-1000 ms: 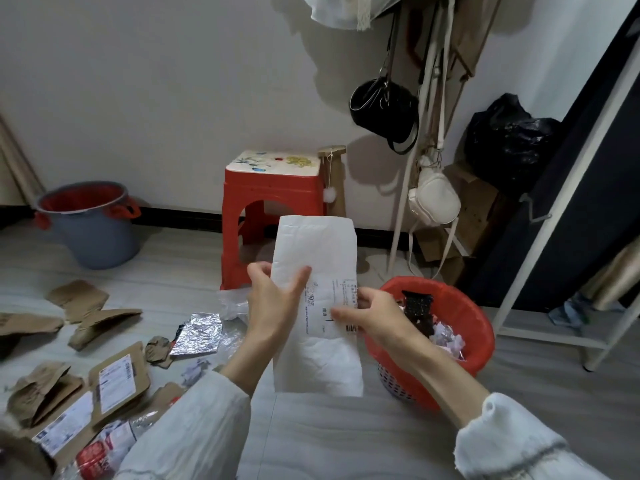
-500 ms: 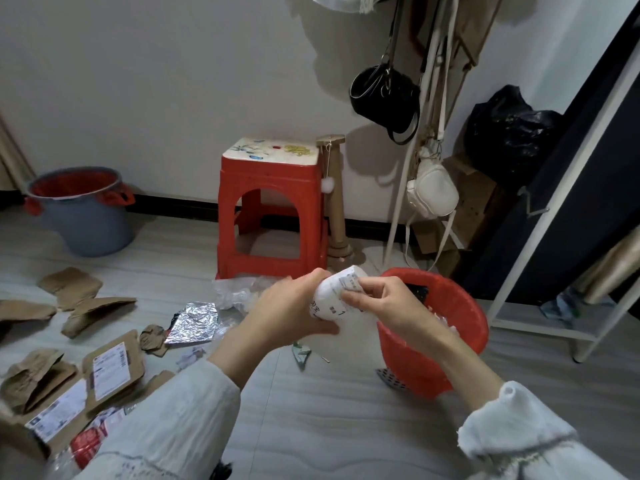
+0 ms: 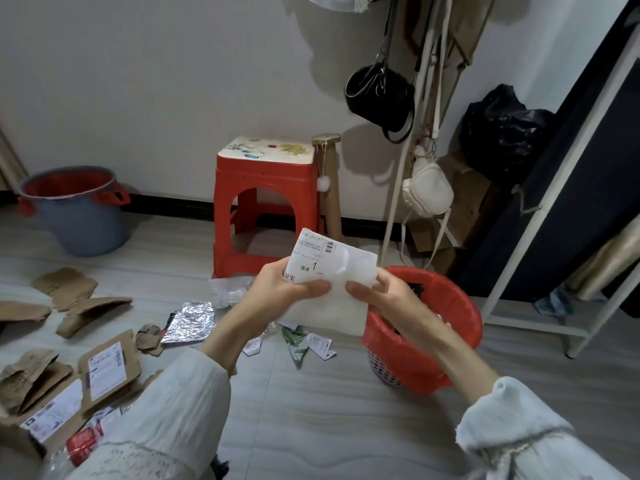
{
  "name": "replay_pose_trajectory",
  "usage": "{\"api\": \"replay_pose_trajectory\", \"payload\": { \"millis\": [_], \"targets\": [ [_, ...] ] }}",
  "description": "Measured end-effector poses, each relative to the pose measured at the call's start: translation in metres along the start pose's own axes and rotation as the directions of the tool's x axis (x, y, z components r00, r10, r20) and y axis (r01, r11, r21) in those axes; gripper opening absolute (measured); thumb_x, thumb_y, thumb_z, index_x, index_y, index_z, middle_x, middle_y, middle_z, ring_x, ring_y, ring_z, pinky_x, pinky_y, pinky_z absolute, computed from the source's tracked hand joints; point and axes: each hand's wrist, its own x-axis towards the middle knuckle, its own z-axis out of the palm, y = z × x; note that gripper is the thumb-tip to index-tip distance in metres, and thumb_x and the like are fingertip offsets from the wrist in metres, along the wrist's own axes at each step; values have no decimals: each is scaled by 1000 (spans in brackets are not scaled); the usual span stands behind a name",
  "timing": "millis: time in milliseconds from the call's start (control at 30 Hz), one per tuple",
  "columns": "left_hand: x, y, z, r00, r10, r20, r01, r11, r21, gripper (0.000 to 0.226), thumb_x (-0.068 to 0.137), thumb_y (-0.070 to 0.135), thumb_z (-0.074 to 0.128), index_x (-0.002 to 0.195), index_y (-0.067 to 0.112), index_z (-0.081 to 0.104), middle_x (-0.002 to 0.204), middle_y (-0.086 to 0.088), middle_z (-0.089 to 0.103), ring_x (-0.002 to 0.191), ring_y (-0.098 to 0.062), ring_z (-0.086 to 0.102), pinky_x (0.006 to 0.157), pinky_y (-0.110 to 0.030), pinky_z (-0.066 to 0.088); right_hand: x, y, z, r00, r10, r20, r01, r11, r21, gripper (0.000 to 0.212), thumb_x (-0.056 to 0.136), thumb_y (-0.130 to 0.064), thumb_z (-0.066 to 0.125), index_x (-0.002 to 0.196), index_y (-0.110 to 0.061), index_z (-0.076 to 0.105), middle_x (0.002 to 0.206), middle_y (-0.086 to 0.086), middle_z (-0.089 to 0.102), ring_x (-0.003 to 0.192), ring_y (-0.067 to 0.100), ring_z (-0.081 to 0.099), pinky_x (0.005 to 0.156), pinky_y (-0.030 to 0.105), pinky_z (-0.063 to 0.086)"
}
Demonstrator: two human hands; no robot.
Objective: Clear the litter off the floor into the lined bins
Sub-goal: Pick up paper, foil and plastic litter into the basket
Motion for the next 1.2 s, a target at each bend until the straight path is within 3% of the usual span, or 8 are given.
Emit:
{"api": "replay_pose_trajectory", "payload": {
  "millis": [167,333,433,567,767,900,1000,1200],
  "targets": [
    [-1,-1,4,1000,-11,-10,10,991,-133,25,74,9,74,97,15,67,91,-2,75,81,-19,71,62,-26,56,2,-6,2,996,83,23,-86,956,282,47,74,-21,71,115,-2,59,113,15,68,105,30,65,89,40,54],
    [6,-7,12,984,28,-178,-42,996,-78,32,75,15,75,104,15,61,93,0,71,80,-13,70,63,-25,53,3,0,5,988,124,94,-149,929,338,45,83,-14,65,125,-4,53,123,17,62,115,34,58,101,48,45],
    [12,-13,23,980,113,-164,-106,993,49,26,82,22,69,106,21,60,99,6,68,89,-8,66,75,-26,53,-1,0,-8,993,113,35,-118,960,256,33,85,-9,63,117,-5,58,113,13,68,101,26,66,87,36,55],
    [38,-34,49,983,184,-10,-168,916,365,30,93,29,51,123,25,47,98,10,57,89,-10,56,78,-22,47,8,6,-59,953,61,-298,-30,994,109,22,83,-7,66,103,-11,60,105,8,68,82,14,67,71,25,56],
    [78,-125,99,950,115,290,-306,525,794,58,86,56,23,107,22,64,105,-2,60,99,-26,55,87,-39,45,29,75,-145,813,27,-581,-298,878,-375,24,81,-26,70,102,-20,63,93,-1,67,86,22,65,80,44,55],
    [107,-170,137,889,167,426,-455,421,785,42,89,42,28,110,28,62,109,3,61,102,-21,55,89,-33,44,51,127,-165,839,40,-543,-372,770,-518,16,81,-27,69,74,-22,55,69,-9,57,69,14,54,57,28,39],
    [127,-194,152,864,157,479,-501,370,782,38,84,35,38,117,27,55,116,-2,59,113,-26,53,96,-41,45,64,156,-166,891,110,-441,-367,747,-554,9,79,-28,68,77,-22,62,76,-5,65,74,17,60,65,33,46],
    [151,-229,159,824,285,490,-566,365,740,30,85,33,48,109,25,64,98,0,62,107,-22,51,98,-36,44,77,194,-176,942,100,-319,-334,330,-883,25,85,-36,59,97,-16,65,107,6,62,104,31,57,79,35,43]
  ]
}}
